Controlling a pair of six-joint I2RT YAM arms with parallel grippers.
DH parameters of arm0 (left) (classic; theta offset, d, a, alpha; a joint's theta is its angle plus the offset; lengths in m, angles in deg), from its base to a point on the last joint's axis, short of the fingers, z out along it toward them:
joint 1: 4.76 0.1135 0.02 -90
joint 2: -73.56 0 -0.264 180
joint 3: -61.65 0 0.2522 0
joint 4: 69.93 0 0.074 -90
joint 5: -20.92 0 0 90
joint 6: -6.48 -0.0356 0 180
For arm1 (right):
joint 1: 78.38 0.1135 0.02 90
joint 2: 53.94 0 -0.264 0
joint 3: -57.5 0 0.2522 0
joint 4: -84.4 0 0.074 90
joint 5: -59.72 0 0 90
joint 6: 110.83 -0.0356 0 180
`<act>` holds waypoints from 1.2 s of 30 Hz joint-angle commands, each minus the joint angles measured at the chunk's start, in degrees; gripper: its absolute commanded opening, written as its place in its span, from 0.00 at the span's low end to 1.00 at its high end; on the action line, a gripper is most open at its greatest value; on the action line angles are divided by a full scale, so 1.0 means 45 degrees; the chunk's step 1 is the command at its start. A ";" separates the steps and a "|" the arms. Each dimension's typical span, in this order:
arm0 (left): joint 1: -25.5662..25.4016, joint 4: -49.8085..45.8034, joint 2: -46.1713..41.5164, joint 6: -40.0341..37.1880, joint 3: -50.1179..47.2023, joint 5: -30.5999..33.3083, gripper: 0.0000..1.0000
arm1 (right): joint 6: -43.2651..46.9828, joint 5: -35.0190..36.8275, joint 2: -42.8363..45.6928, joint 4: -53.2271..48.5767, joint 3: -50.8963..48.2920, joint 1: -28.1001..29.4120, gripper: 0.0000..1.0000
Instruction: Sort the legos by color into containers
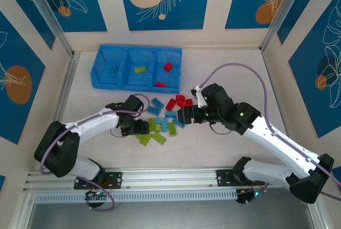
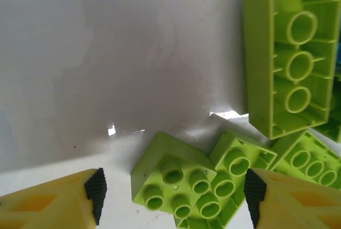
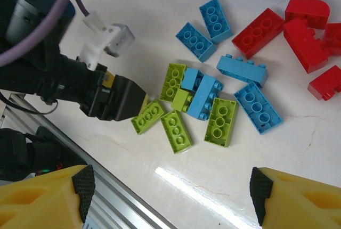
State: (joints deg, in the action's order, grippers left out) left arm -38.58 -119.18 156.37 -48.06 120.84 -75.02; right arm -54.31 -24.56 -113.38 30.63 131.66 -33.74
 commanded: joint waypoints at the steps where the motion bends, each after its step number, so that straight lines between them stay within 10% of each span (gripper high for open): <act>1: -0.0101 -0.0072 0.0254 0.0375 -0.0296 0.0417 0.66 | -0.0354 -0.0196 -0.0098 0.0220 0.0081 0.0117 0.79; 25: 0.0001 -0.1392 -0.3367 0.1296 0.0826 0.4391 0.33 | -0.0793 0.0115 -0.0465 0.0151 0.0557 0.0756 0.79; 36: 0.3041 0.1136 0.2462 -0.0417 0.7481 0.4997 0.31 | -0.1161 0.0360 -0.0378 -0.0061 0.0572 0.1064 0.79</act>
State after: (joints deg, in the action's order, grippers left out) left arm -27.15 -118.52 160.02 -46.88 148.07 -54.30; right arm -57.91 -24.08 -115.65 30.76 132.65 -29.56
